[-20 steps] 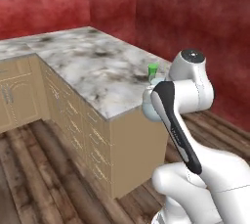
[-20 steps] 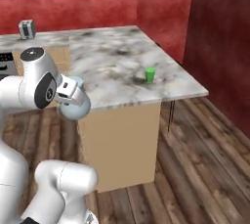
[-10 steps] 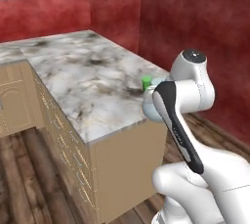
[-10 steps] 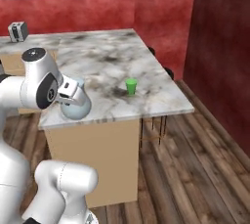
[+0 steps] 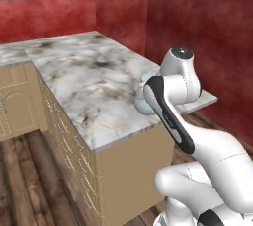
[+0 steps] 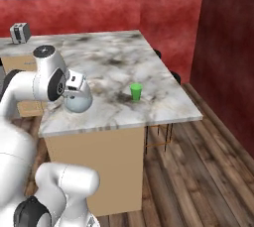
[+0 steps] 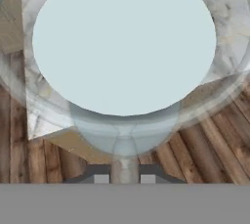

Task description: Place the pitcher and cup on the dining counter for serving.

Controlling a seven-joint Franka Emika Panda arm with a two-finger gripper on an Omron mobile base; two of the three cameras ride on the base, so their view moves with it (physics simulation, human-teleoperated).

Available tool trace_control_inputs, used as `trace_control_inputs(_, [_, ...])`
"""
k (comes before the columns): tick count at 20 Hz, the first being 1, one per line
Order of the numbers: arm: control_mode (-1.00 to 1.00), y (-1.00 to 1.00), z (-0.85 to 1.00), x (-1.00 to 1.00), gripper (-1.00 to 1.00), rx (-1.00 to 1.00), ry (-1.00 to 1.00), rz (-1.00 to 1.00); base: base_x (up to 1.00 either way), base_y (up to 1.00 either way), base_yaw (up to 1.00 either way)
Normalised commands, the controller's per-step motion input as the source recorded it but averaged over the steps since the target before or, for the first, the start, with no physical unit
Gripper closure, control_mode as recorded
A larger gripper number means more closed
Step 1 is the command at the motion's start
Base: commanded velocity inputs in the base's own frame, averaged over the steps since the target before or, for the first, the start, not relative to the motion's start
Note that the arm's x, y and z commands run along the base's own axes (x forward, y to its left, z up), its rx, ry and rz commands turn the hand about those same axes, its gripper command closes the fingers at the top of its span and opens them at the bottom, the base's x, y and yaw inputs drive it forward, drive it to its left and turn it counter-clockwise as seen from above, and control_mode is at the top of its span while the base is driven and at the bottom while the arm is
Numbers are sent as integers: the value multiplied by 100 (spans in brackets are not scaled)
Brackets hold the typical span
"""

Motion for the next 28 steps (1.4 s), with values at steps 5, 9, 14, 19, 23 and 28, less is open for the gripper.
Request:
trace_control_inputs(5, [-100, -2, 0, 100, 100, 0, 3, 14, 0, 0, 0])
trace_control_inputs(9, [-100, 0, 0, 100, 100, -2, 7, 7, 0, 0, 0])
trace_control_inputs(14, [-100, 0, 0, 96, 100, -5, 13, 0, 0, 0, 0])
trace_control_inputs(19, [-100, 0, 0, 36, 100, 0, 13, 0, 0, 0, 0])
trace_control_inputs(23, [-100, 0, -19, 21, 100, 0, 3, 0, 0, 0, 0])
trace_control_inputs(28, [-100, 0, -37, 38, 100, -1, 0, 0, 0, 0, 0])
